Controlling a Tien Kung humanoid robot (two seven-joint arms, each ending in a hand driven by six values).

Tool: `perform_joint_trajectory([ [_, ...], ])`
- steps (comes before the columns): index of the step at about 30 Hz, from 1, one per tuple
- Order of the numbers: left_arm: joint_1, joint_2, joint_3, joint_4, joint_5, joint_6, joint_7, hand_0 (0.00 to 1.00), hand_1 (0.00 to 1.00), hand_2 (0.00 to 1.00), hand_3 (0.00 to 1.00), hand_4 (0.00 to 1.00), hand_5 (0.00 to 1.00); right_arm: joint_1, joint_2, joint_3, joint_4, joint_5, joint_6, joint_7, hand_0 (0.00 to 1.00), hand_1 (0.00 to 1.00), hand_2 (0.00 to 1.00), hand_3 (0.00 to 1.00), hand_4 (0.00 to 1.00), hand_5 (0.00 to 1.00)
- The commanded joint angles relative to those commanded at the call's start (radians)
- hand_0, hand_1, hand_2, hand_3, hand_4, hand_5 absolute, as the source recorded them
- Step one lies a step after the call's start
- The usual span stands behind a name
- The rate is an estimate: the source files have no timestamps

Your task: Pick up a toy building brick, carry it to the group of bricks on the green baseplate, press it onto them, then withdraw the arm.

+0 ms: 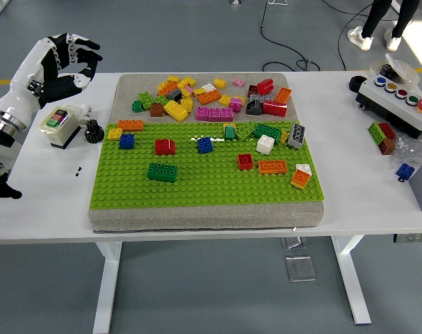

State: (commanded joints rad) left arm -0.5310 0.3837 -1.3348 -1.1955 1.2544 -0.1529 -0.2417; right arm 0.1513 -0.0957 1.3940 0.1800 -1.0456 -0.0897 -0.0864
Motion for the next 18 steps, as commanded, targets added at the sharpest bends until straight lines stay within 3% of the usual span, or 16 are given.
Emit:
perform_joint_trajectory([
  [1,0.000,0.000,0.000,0.000,0.000,-0.002,0.000,0.614,0.633,0.551,0.575,0.478,0.002,0.000,0.000,0.000,0.000,0.000,0.000,0.000,0.756,0.679,0.722,0.639,0.912,0.502],
  [2,0.000,0.000,-0.001,0.000,0.003,-0.010,0.000,0.764,0.751,0.708,0.780,0.819,0.019,0.000,0.000,0.000,0.000,0.000,0.000,0.000,0.758,0.679,0.722,0.639,0.912,0.503],
  [7,0.000,0.000,-0.003,0.002,0.025,-0.070,0.000,0.764,0.751,0.708,0.780,0.819,0.019,0.001,-0.001,-0.001,0.000,0.002,-0.002,0.000,0.758,0.679,0.722,0.639,0.912,0.503],
  [8,0.000,0.000,-0.003,0.002,0.036,-0.083,0.000,0.833,0.821,0.790,0.845,0.947,0.084,0.000,-0.001,-0.001,0.000,0.002,-0.002,0.000,0.758,0.679,0.722,0.639,0.912,0.503],
  [13,0.000,-0.002,0.004,0.006,0.082,-0.124,0.005,0.833,0.821,0.790,0.845,0.947,0.084,-0.001,-0.001,0.000,0.000,0.002,-0.002,0.000,0.757,0.679,0.721,0.639,0.912,0.502],
  [14,0.000,-0.003,0.007,0.006,0.094,-0.130,0.006,0.897,0.859,0.827,0.868,0.998,0.117,-0.002,-0.001,0.000,0.000,0.002,-0.001,0.000,0.759,0.679,0.721,0.639,0.913,0.502],
  [18,0.005,-0.011,0.029,0.009,0.173,-0.141,0.002,0.897,0.859,0.827,0.868,0.998,0.117,-0.001,-0.002,0.002,0.000,0.000,-0.001,0.001,0.759,0.679,0.721,0.639,0.913,0.502],
])
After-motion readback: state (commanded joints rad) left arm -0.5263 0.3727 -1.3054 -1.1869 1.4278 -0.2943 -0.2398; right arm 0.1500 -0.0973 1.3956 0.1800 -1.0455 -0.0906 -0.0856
